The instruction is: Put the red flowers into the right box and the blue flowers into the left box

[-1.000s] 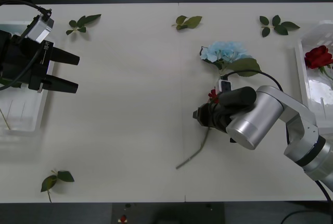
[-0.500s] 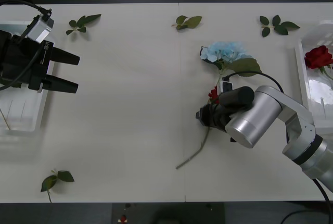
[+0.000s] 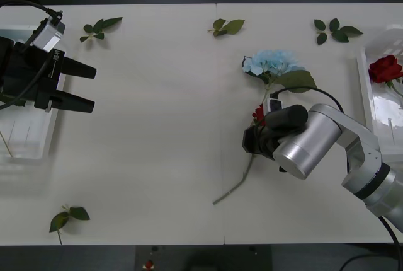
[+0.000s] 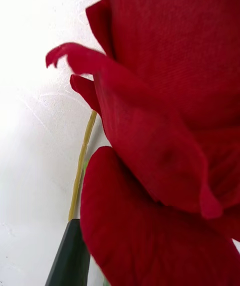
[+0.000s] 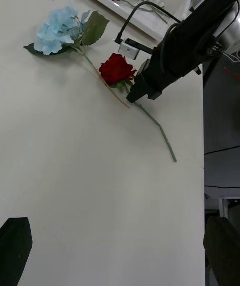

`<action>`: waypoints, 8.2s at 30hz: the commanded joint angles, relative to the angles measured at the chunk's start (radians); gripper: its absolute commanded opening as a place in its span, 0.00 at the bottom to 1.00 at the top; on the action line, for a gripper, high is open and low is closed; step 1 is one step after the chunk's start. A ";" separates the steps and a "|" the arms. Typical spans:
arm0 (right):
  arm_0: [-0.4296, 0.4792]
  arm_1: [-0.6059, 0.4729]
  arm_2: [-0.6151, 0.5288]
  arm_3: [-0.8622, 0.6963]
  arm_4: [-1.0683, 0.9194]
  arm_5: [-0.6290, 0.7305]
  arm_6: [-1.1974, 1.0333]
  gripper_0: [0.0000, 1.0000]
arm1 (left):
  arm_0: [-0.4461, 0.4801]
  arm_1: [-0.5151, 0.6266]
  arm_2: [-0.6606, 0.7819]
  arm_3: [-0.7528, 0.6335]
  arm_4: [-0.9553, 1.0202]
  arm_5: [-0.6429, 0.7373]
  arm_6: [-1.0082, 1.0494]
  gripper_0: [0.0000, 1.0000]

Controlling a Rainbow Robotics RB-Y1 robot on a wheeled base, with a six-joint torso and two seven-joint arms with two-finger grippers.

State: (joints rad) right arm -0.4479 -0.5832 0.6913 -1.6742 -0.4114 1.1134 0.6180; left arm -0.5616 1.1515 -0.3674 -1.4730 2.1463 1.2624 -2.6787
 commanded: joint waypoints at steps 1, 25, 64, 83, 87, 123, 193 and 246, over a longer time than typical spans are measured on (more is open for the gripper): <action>-0.028 0.019 -0.003 -0.007 0.017 -0.003 0.066 0.29 | -0.032 0.030 0.010 -0.021 -0.002 -0.006 -0.027 1.00; -0.035 -0.010 -0.026 -0.001 0.017 -0.026 0.115 0.00 | -0.032 0.030 0.010 -0.021 -0.002 -0.006 -0.027 1.00; -0.038 -0.328 -0.239 -0.171 -0.471 0.089 0.401 1.00 | -0.032 0.030 0.010 -0.021 -0.002 -0.006 -0.027 1.00; -0.040 -0.188 -0.016 -0.274 -0.098 0.134 -0.238 1.00 | -0.032 0.030 0.010 -0.021 -0.002 -0.006 -0.027 1.00; -0.041 -0.130 -0.016 -0.228 -0.052 0.138 -0.251 1.00 | -0.032 0.030 0.010 -0.021 -0.002 -0.006 -0.027 1.00; -0.103 -0.014 0.033 0.031 0.013 0.111 -0.192 1.00 | -0.032 0.030 0.010 -0.021 -0.002 -0.006 -0.027 1.00; -0.248 -0.552 -0.150 -0.084 -0.517 0.077 0.158 0.00 | -0.032 0.030 0.010 -0.021 -0.002 -0.006 -0.027 1.00; -0.313 -0.472 -0.168 0.850 -0.274 -0.438 0.775 0.93 | -0.032 0.030 0.010 -0.021 -0.002 -0.006 -0.027 1.00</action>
State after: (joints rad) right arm -0.7258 -1.0370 0.5392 -0.8235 -0.6589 0.6778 1.3295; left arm -0.5616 1.1515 -0.3674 -1.4751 2.1461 1.2624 -2.6787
